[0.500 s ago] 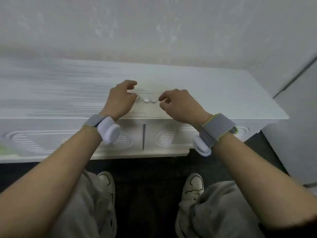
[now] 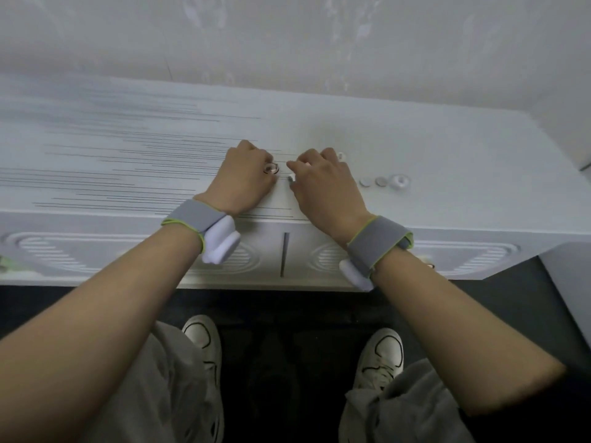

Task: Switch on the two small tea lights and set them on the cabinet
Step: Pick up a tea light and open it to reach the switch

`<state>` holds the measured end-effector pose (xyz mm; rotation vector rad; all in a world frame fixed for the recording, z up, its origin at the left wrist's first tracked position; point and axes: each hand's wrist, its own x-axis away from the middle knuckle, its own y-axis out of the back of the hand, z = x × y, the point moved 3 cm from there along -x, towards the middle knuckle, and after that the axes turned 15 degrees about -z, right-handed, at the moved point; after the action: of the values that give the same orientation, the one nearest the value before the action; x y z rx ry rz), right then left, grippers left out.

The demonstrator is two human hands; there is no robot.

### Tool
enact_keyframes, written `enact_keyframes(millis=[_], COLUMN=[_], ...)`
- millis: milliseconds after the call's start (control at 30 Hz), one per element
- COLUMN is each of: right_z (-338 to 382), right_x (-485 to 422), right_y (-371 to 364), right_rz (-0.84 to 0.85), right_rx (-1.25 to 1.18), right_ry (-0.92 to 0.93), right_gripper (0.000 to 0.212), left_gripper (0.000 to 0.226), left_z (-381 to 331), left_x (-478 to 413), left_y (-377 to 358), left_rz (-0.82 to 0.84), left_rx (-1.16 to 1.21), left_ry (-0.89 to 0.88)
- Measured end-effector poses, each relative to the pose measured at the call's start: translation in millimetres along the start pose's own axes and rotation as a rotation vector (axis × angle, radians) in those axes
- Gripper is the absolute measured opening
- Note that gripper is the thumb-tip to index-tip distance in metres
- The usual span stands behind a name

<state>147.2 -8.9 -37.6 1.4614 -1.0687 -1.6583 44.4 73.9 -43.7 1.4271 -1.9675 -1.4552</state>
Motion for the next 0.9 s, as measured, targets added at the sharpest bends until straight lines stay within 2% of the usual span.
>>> enact_keyframes(millis=[233,333,467,533,600,700,767,900], right_z=[-1,0,0,-6,-16,-26,-25,-22], right_x=[-13,-19,-24,-28,-34,-43,-47,-46], right_y=[-7,-10,-12,-10,-3,9,11,10], right_rz=[-0.058,-0.110,-0.209,-0.234,-0.273,-0.236,-0.160,-0.095], right_rx=[0.066,0.140,0.094,-0.025,-0.223,-0.579,-0.695,-0.717], right_ry=[0.108,0.123,0.120,0.026,-0.153,-0.417,-0.469,-0.458], right_gripper=[0.025,0.010,0.011,0.019,0.025,0.020,0.017,0.018], left_gripper=[0.031,0.030,0.030,0.030,0.031,0.031,0.030,0.029], left_z=[11,12,11,10,8,3,0,-3], left_x=[-5,-8,-9,-9,-10,-11,-12,-14], left_y=[10,12,11,10,9,8,8,8], left_rz=[0.010,0.006,0.016,0.014,0.015,0.028,0.028,0.023], left_rx=[0.147,0.222,0.289,0.323,0.339,0.371,0.424,0.540], left_ry=[0.012,0.023,0.058,0.079,0.083,0.102,0.134,0.220])
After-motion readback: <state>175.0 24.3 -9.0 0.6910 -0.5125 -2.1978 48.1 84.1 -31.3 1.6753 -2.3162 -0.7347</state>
